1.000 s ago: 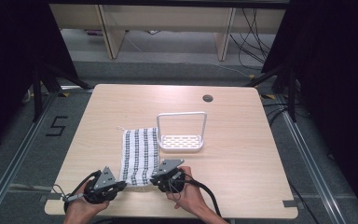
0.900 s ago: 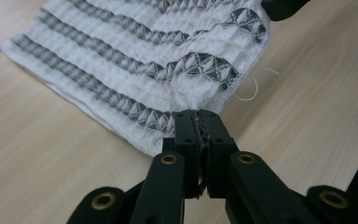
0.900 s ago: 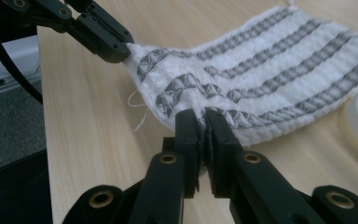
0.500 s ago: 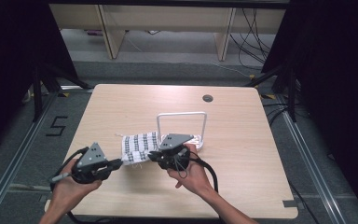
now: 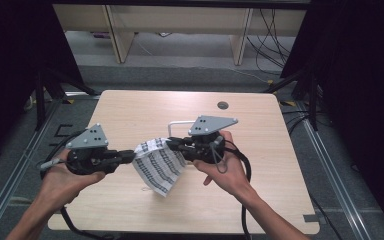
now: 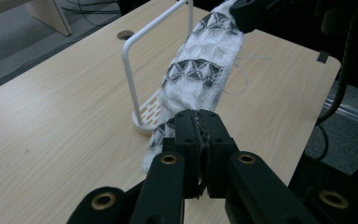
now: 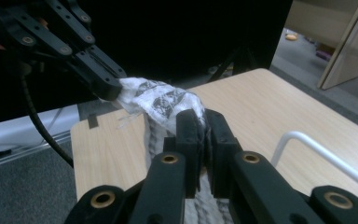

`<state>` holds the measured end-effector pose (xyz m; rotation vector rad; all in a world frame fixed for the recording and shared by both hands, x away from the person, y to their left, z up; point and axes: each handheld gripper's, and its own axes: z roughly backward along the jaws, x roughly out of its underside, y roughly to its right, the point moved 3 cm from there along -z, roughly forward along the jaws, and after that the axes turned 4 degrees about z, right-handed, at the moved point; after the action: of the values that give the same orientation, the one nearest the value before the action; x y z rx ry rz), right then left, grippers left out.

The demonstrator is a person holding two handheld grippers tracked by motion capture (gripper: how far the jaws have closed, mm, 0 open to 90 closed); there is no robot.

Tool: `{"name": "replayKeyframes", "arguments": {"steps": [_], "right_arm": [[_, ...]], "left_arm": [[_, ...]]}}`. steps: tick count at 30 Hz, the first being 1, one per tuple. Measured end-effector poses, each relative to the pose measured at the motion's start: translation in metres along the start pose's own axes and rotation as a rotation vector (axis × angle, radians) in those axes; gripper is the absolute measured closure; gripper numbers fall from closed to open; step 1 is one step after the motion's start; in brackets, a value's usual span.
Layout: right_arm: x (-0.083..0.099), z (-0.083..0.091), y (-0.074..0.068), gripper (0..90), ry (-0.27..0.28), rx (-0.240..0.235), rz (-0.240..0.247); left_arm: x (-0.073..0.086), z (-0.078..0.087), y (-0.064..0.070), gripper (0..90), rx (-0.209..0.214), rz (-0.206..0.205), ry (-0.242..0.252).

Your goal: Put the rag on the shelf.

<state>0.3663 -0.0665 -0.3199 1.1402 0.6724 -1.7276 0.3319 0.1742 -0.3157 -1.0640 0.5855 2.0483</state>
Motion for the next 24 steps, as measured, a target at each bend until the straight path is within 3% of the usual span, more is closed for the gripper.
{"name": "replayKeyframes", "arguments": {"steps": [3, 8, 10, 13, 16, 21, 24], "right_arm": [[-0.006, 0.018, 0.001, 86.2, 0.027, 0.001, -0.002], [-0.007, 0.034, 0.006, 86.2, 0.045, 0.03, -0.01], [-0.007, 0.041, 0.01, 86.3, 0.057, 0.034, -0.028], [-0.007, 0.053, 0.022, 86.2, 0.078, 0.075, -0.045], [-0.008, 0.057, 0.03, 86.2, 0.089, 0.097, -0.038], [-0.01, 0.063, 0.047, 86.2, 0.098, 0.134, -0.072], [-0.012, 0.065, 0.053, 86.1, 0.113, 0.155, -0.07]], "left_arm": [[-0.009, -0.003, 0.003, 86.7, 0.013, -0.007, 0.014], [-0.031, -0.012, 0.008, 86.6, 0.028, -0.016, 0.034], [-0.04, -0.016, 0.008, 86.7, 0.031, -0.02, 0.051], [-0.054, -0.021, 0.009, 86.7, 0.035, -0.029, 0.058], [-0.067, -0.027, 0.006, 86.7, 0.038, -0.035, 0.075], [-0.087, -0.041, 0.002, 86.7, 0.05, -0.022, 0.105], [-0.093, -0.046, -0.001, 86.7, 0.044, -0.018, 0.102]]}}
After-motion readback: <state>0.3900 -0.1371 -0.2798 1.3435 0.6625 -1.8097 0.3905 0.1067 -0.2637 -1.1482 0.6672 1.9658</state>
